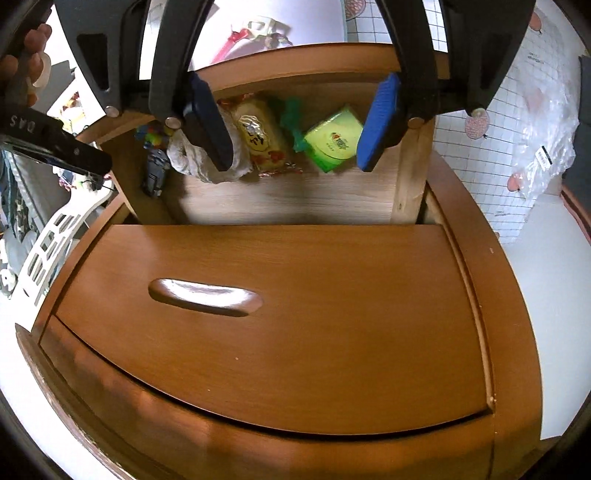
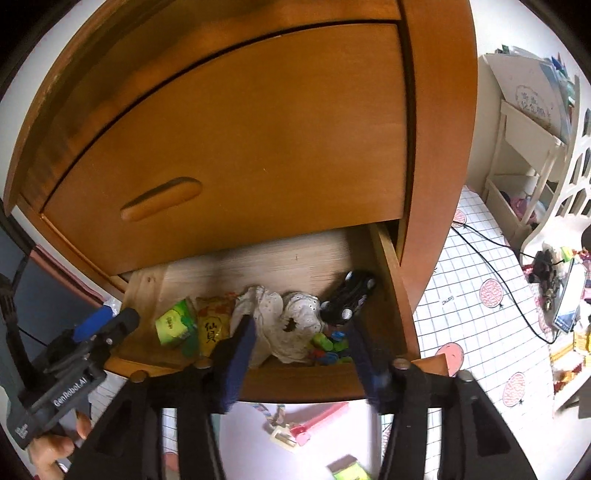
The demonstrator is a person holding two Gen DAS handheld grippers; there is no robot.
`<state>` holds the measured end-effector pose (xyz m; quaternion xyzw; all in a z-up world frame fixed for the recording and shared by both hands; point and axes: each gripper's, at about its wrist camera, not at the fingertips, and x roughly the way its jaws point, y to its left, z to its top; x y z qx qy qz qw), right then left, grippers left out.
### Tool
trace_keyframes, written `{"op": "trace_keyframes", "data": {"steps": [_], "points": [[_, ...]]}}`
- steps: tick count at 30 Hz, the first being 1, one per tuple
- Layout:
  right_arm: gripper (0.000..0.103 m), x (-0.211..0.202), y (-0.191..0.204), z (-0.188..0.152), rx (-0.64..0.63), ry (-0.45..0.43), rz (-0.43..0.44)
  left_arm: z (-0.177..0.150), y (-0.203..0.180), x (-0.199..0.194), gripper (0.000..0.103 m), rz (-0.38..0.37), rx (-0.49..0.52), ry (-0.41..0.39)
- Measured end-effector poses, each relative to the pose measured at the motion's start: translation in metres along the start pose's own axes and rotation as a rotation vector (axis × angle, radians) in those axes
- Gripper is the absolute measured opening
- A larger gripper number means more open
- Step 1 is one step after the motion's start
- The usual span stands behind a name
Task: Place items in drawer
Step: 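Open both tools to release the snack bag and car in the drawer, then withdraw both tools from the drawer back over the white tray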
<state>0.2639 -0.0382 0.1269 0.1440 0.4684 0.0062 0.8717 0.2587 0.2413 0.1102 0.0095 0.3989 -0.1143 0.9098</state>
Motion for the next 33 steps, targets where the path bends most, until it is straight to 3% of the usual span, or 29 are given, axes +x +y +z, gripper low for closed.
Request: {"op": "trace_keyframes", "data": {"steps": [1,3,7,9,14,33], "points": [[0.067,0.001,0.0,-0.001,-0.005,-0.004,-0.002,0.0,0.001,0.0,0.074,0.006,-0.003,-0.005],[0.072,0.001,0.001,-0.002,-0.013,-0.007,-0.003,-0.001,0.003,0.0,0.09,0.014,-0.012,-0.015],[0.086,0.001,0.002,-0.004,-0.028,-0.019,-0.012,-0.003,0.007,-0.001,0.093,0.053,-0.022,-0.049],[0.095,0.002,0.003,-0.006,-0.033,-0.025,-0.012,-0.004,0.009,0.0,0.103,0.06,-0.027,-0.048],[0.103,0.003,0.005,-0.011,-0.053,-0.037,-0.021,-0.007,0.011,-0.005,0.103,0.064,-0.042,-0.076],[0.103,-0.014,0.014,-0.027,-0.094,-0.087,-0.024,-0.02,0.002,-0.046,0.103,-0.004,-0.054,-0.215]]}}
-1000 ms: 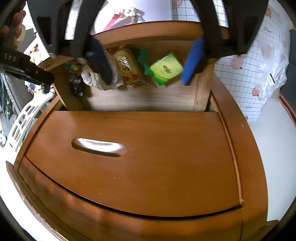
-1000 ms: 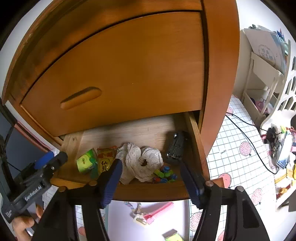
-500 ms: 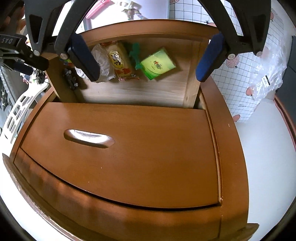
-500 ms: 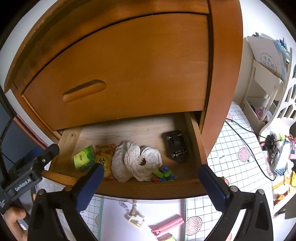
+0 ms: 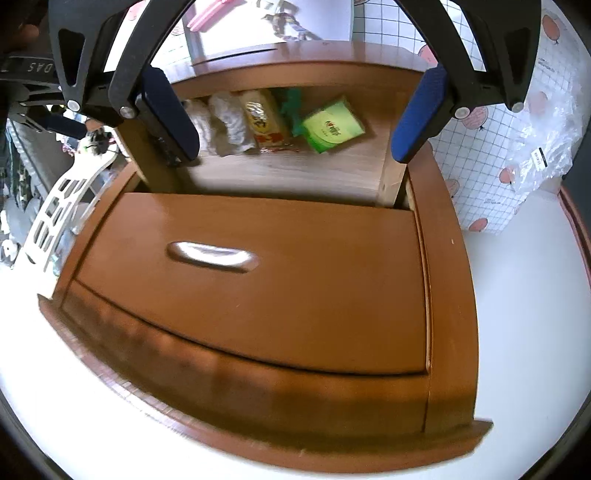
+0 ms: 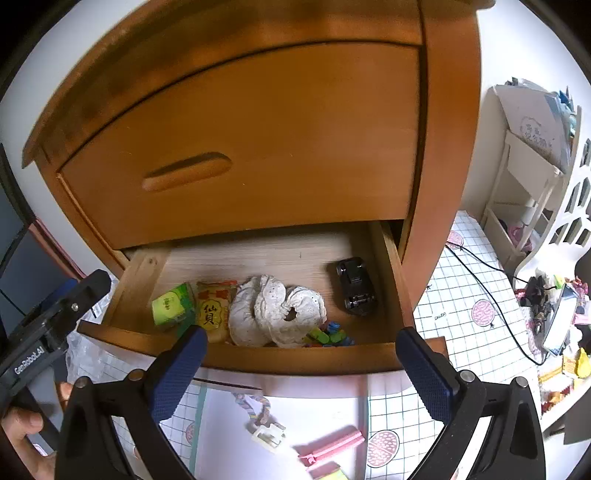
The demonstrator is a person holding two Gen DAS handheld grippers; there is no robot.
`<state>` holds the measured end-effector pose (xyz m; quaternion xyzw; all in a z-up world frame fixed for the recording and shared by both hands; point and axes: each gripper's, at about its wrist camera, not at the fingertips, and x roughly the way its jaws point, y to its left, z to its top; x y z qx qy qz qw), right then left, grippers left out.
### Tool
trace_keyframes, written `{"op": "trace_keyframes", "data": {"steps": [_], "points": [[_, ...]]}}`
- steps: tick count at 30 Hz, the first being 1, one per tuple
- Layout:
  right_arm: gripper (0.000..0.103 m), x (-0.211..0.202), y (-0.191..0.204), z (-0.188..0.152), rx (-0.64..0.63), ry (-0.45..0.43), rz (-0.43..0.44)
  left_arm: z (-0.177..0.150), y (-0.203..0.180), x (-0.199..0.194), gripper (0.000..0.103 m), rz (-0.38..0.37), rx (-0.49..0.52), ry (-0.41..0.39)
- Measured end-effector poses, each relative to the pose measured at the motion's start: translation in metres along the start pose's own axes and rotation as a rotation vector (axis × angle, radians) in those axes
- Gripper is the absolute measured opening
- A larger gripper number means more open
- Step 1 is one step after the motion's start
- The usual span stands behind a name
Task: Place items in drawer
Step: 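Withdraw both tools from the drawer back over the white tray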
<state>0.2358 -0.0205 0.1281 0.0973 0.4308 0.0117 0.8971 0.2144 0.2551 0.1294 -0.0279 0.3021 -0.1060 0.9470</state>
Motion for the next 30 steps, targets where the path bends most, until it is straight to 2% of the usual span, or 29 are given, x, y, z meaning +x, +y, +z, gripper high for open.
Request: {"op": "trace_keyframes", "data": {"steps": [3,7,12,15,18,22,28,30], "points": [[0.103,-0.012,0.004,-0.007,-0.001,-0.019,-0.004,-0.007,-0.004,-0.017,0.103,-0.034,0.005,-0.037],[0.103,-0.022,0.01,-0.026,-0.017,-0.03,0.012,-0.022,-0.008,-0.03,0.103,-0.06,0.021,-0.021],[0.103,-0.021,0.011,-0.064,0.0,0.015,0.028,-0.054,-0.009,-0.039,0.103,-0.07,0.027,0.016],[0.103,-0.011,0.009,-0.088,0.012,0.053,0.051,-0.076,-0.007,-0.032,0.103,-0.068,0.027,0.061],[0.103,0.002,0.005,-0.112,0.042,0.098,0.067,-0.102,-0.004,-0.012,0.103,-0.064,0.013,0.161],[0.103,0.028,-0.001,-0.144,0.064,0.184,0.047,-0.131,-0.002,0.015,0.103,-0.061,-0.003,0.267],[0.102,0.061,-0.013,-0.174,0.108,0.314,0.04,-0.163,-0.003,0.041,0.103,-0.061,-0.005,0.358],[0.099,0.071,-0.016,-0.182,0.109,0.354,0.027,-0.171,-0.003,0.048,0.103,-0.066,-0.003,0.377]]}}
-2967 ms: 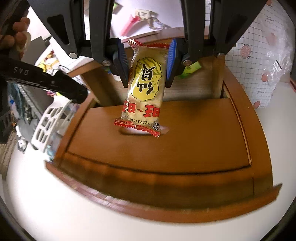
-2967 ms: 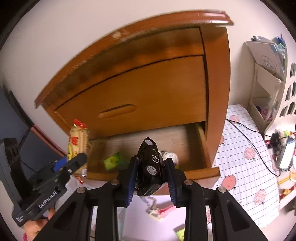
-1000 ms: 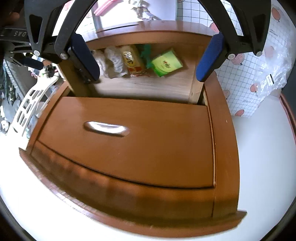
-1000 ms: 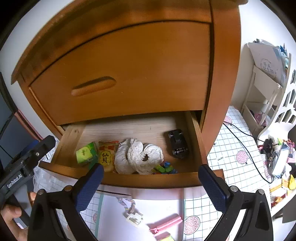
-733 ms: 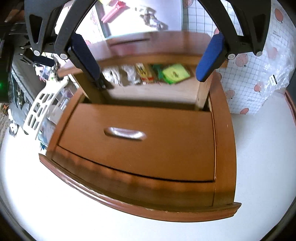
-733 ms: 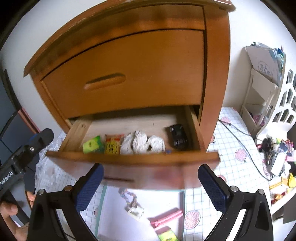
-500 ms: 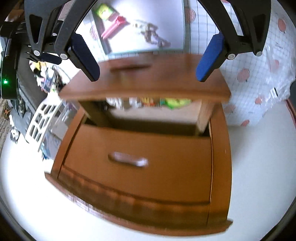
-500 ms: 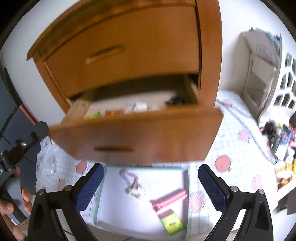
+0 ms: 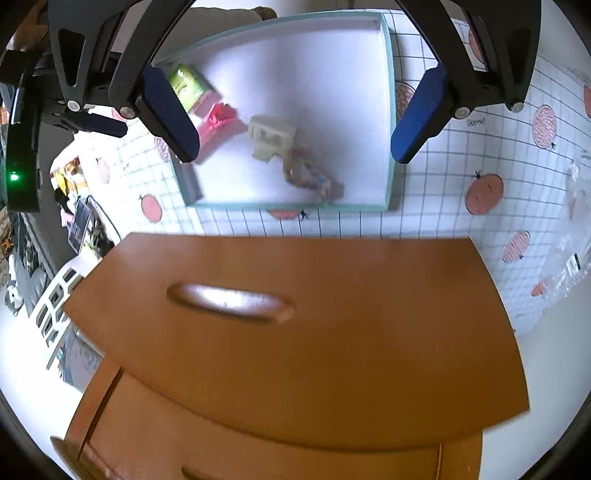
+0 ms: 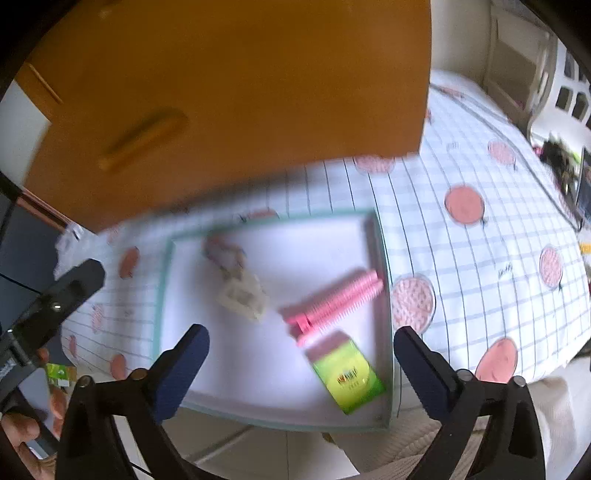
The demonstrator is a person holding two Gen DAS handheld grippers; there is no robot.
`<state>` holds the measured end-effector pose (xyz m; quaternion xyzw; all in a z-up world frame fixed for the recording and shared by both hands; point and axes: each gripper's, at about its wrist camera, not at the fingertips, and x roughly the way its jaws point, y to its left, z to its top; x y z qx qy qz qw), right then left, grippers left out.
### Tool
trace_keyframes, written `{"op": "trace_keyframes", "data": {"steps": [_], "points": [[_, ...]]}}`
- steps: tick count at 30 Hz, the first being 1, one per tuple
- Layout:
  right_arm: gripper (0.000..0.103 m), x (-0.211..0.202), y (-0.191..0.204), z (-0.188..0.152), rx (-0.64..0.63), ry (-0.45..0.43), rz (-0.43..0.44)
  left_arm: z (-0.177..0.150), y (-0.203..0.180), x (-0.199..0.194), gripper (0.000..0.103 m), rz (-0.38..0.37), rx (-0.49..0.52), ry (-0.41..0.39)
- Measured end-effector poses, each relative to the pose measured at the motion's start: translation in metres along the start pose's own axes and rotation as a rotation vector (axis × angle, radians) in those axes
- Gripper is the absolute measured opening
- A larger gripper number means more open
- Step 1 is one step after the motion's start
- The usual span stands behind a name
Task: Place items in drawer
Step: 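Withdraw both tools from the drawer back over the white tray, then grasp the white plastic clip with the left tool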
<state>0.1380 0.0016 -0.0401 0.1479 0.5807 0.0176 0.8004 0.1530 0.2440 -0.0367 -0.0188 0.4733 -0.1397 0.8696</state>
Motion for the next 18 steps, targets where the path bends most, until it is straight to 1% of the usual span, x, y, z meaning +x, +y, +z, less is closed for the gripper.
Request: {"op": "trace_keyframes", "data": {"steps": [4,7,12,14,16,18], "points": [[0.097,0.02,-0.006,-0.008,-0.001,0.068,-0.033,-0.012,0.004,0.018,0.103,-0.004,-0.009,0.054],[0.093,0.036,-0.011,-0.011,0.007,0.12,-0.049,-0.021,0.007,0.032,0.103,-0.011,-0.018,0.09],[0.087,0.052,-0.018,-0.013,0.022,0.198,-0.044,-0.032,0.011,0.049,0.102,-0.026,-0.044,0.144],[0.085,0.062,-0.02,-0.015,0.032,0.25,-0.036,-0.035,0.012,0.057,0.101,-0.034,-0.053,0.165],[0.082,0.072,-0.024,-0.016,0.048,0.297,-0.022,-0.035,0.011,0.064,0.1,-0.04,-0.048,0.175],[0.081,0.078,-0.027,-0.017,0.063,0.319,-0.029,-0.034,0.009,0.071,0.099,-0.043,-0.04,0.189]]}}
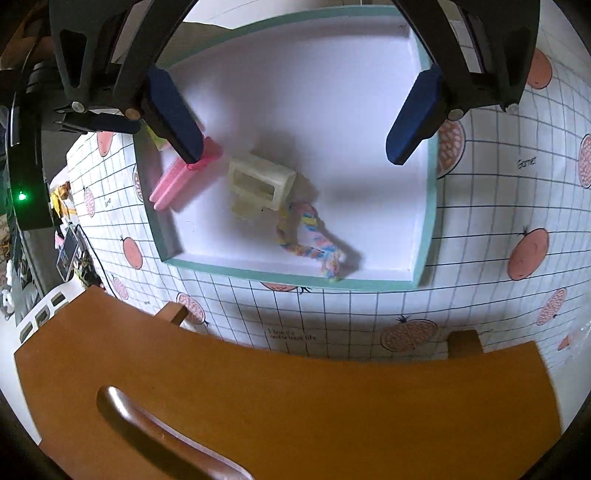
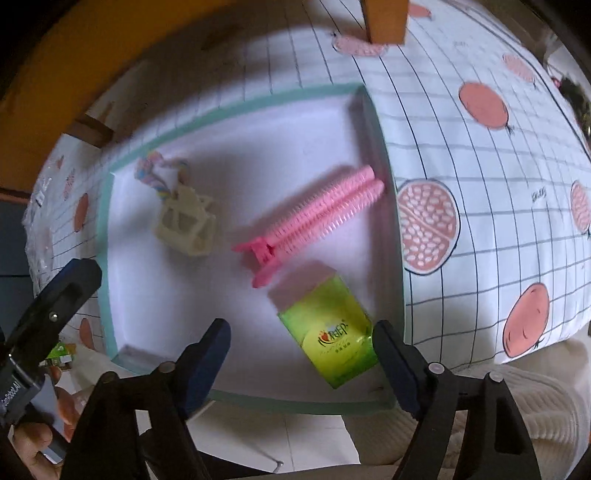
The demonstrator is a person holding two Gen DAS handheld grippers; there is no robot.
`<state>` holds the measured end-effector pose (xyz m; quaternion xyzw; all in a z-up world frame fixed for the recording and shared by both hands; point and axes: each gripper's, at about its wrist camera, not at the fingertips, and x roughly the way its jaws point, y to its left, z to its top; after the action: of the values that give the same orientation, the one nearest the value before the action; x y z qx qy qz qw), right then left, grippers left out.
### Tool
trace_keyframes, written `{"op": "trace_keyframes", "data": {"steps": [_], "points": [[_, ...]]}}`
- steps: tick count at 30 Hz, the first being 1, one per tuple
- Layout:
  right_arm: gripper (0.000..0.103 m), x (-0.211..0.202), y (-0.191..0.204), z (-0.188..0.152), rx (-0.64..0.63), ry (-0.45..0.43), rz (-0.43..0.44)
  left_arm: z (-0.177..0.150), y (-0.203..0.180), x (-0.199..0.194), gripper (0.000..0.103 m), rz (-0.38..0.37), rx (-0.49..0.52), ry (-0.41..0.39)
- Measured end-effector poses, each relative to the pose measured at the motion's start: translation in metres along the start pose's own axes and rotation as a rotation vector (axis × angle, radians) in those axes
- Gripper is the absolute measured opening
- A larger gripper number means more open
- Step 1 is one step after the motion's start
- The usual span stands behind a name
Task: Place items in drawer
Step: 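Grasp the white plastic clip with the left tool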
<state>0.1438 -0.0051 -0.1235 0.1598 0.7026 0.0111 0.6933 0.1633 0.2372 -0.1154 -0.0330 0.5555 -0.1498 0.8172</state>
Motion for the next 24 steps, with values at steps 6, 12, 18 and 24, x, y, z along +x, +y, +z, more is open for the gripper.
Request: {"op": "trace_keyframes", "data": {"steps": [6,12,18,24], "points": [[0.08,0.013,0.0,0.007,-0.005,0.04,-0.037,0.008,-0.009,0.024,0.099,0.002,0.041,0.045],[0.079,0.022,0.0,0.014,-0.01,0.06,-0.055,0.015,-0.021,0.043,0.099,0.028,0.103,0.08],[0.078,0.029,-0.009,0.025,0.04,0.079,-0.028,0.019,-0.033,0.057,0.086,0.055,0.162,0.112],[0.076,0.033,-0.005,0.026,0.009,0.099,-0.021,0.019,-0.037,0.069,0.073,0.084,0.187,0.139]]}}
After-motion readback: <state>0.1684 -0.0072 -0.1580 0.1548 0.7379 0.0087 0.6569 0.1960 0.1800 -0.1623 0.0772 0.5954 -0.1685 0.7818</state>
